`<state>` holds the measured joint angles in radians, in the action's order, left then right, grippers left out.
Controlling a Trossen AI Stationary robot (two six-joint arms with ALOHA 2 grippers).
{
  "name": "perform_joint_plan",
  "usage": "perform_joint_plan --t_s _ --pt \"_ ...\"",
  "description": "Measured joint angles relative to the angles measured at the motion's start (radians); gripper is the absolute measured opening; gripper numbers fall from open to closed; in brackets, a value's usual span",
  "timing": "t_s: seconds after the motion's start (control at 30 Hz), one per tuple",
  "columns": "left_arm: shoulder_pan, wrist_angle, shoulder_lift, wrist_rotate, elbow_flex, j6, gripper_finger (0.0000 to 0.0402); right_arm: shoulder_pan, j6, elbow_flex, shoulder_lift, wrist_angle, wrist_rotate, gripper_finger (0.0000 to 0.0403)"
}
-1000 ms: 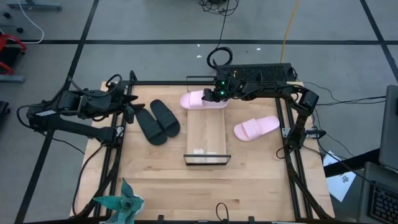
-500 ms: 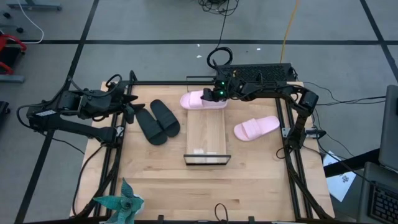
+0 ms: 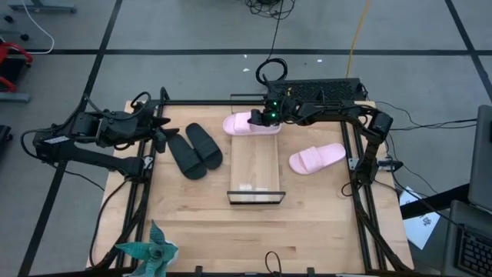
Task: Pick and place slides into the shelf
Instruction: Put the top pink slide on the shelf
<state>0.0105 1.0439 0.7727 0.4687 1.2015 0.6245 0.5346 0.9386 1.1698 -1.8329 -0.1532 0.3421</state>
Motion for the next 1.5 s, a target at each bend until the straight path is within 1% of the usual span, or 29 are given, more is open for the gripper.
perform_joint_plan --t_s 0.23,0.3,0.5,0.57,1.5 --pt "0.0 0.0 0.0 0.0 0.0 -0.002 0.0285 -0.001 0.003 0.0 0.0 0.0 -0.01 0.0066" --pt "0.0 0.0 0.0 0.0 0.0 -0.002 0.0285 -0.006 0.002 0.0 -0.006 -0.001 -0.028 0.0057" --pt "0.0 0.0 0.0 0.001 0.0 -0.002 0.0285 -0.012 -0.01 0.002 -0.023 -0.016 -0.041 0.0013" --pt "0.0 0.0 0.0 0.001 0.0 -0.001 0.0285 -0.012 -0.011 0.002 -0.028 -0.015 -0.042 0.0005" --pt "0.0 0.0 0.0 0.001 0.0 0.005 0.0285 0.008 -0.027 0.002 -0.027 -0.051 -0.079 0.0001"
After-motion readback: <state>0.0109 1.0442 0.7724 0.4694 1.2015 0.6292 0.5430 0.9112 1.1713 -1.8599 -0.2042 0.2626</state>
